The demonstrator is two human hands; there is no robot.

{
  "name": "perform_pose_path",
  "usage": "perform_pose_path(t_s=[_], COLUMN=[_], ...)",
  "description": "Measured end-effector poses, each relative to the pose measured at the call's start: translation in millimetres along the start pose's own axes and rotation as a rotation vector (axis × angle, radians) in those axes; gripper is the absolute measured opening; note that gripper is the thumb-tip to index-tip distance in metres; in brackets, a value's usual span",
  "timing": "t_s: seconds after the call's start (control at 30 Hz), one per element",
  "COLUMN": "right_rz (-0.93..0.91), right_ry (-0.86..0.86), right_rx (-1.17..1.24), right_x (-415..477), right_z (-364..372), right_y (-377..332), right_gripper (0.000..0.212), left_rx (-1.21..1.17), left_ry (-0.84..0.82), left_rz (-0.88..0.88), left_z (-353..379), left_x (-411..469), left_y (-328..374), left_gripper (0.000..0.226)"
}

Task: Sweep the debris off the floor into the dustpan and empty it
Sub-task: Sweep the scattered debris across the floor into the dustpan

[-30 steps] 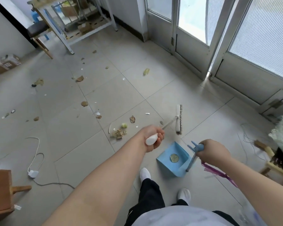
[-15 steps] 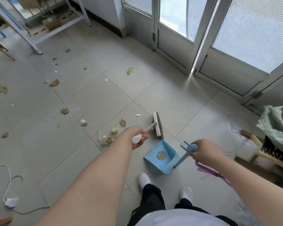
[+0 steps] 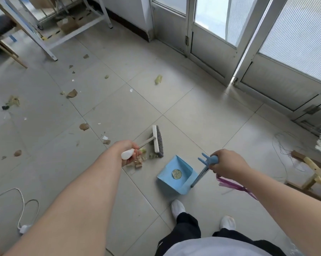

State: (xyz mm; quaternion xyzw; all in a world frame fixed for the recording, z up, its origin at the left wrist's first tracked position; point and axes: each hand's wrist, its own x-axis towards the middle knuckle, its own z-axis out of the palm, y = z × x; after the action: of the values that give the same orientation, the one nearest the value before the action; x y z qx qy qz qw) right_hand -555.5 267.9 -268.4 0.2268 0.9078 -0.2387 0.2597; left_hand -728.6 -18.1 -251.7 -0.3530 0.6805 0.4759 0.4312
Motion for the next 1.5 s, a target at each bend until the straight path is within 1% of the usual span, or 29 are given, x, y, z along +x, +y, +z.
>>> perform_pose_path(t_s=[0.13,0.2,0.23,0.3,0.37,0.47,0.6,0.67,0.77,0.87,1.03,1.13,1.17,1.3,1.37,1.47,1.5], right_rz=[-0.004,-0.016,-0.023,-0.033,-0.044,-0.064,-0.110,-0.150,-0.201,-0.173,-0.108,-0.076,-0.068,-0.069,-0.063,-0.074,-0.088], right_ry=[0.052,0.061,0.061,0.061,0.067,0.075,0.057,0.046,0.021,-0.014,-0.026,-0.017,-0.008,0.046,0.061,0.072,0.073], right_rx=[-0.059,-0.087,-0.100,-0.109,-0.103,-0.089,-0.114,-0.169,-0.273,-0.252,-0.193,-0.154,-0.139,-0.134,-0.110,-0.084,-0.093], right_x=[8,11,13,16,18,19,20,21,20,24,46,57,61,72,77,87,91], right_z=[4,7,7,5,2,-1,-12,-16,-13,-7,-8,-3,-1,3,1,-3,-4], right_y=[-9,-11,-11,-13,-14,-15,-19,-23,-31,-45,-80,-103,-110,-127,-132,-138,-140], right_gripper=[0.012,0.013,0.012,0.010,0.010,0.013,0.014,0.013,0.011,0.010,0.012,0.013,0.013,0.013,0.012,0.010,0.011], left_rx=[0.044,0.077,0.080,0.046,0.004,0.012,0.047,0.045,0.059,0.115,0.246,0.359,0.391,0.469,0.478,0.439,0.416], left_ry=[0.100,0.155,0.160,0.133,0.070,0.003,0.011,0.014,0.013,0.044,0.100,0.109,0.107,0.132,0.163,0.206,0.216], left_rz=[0.087,0.130,0.139,0.146,0.135,0.102,0.058,0.026,-0.032,-0.057,-0.070,-0.069,-0.065,-0.012,0.022,0.096,0.118], left_z=[1,4,4,3,2,0,-5,-7,-21,-50,-103,-125,-131,-143,-142,-138,-135], left_x=[3,1,-1,-13,-31,-55,-69,-72,-69,-60,-32,-14,-8,9,15,23,24], left_y=[0,-7,-10,-16,-21,-33,-62,-79,-97,-101,-71,-41,-31,5,19,33,36], left_gripper=[0.002,0.008,0.010,0.008,0.003,0.007,0.005,0.008,0.006,0.015,0.013,0.004,0.005,0.007,0.002,0.019,0.021])
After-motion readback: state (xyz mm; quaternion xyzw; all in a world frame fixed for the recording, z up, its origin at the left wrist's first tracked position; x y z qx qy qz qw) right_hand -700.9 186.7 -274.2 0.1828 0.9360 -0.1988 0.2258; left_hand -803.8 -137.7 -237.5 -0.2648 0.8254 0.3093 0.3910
